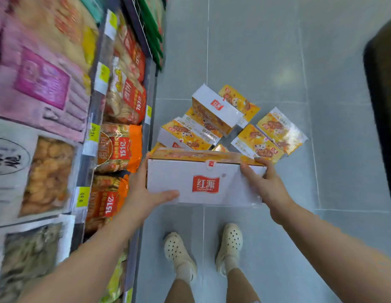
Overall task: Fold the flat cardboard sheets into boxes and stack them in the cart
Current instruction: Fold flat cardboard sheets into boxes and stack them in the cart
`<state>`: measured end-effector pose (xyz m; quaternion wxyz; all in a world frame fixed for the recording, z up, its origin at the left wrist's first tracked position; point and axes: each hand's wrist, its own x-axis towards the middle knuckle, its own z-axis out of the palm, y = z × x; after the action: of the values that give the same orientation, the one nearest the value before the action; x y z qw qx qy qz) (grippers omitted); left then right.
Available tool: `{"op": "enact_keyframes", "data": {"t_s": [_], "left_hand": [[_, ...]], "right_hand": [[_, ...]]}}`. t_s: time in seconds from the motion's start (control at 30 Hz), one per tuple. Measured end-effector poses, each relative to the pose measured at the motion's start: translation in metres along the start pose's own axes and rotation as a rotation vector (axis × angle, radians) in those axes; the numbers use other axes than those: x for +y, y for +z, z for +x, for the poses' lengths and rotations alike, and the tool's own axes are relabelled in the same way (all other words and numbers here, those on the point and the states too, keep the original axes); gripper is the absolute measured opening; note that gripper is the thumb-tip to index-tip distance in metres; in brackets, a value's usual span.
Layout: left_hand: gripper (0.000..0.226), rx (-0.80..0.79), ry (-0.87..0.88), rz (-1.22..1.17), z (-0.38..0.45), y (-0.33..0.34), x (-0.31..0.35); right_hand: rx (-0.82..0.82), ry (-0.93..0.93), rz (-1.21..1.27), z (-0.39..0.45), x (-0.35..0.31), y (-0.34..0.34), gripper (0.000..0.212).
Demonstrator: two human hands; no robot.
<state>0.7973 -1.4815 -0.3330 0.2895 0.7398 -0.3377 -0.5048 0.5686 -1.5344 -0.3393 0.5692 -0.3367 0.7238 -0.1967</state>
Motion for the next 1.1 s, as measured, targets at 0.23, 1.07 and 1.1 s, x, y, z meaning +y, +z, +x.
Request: {"op": "enact_keyframes", "data": {"t_s": [0.23,1.07,1.1], "left_hand": [[0.14,0.056,0.185,0.33,-0.072,-0.064,0.113],[0.115,0.63,0.049,0.434,-0.334,-0.144,0.193],[0.111,0.642,0.031,0.443,-0.345,-0.137,0.191]], "right_hand": [[-0.009,-0.277,-0.233,-0.094,-0.139,-0.041,0.048],[-0.604,-1.244,-1.266,-0.251,-0.29,-0.019,0.101],[-0.64,-1.28,-1.273,-0.255,-0.29,-0.018,0.102]]}}
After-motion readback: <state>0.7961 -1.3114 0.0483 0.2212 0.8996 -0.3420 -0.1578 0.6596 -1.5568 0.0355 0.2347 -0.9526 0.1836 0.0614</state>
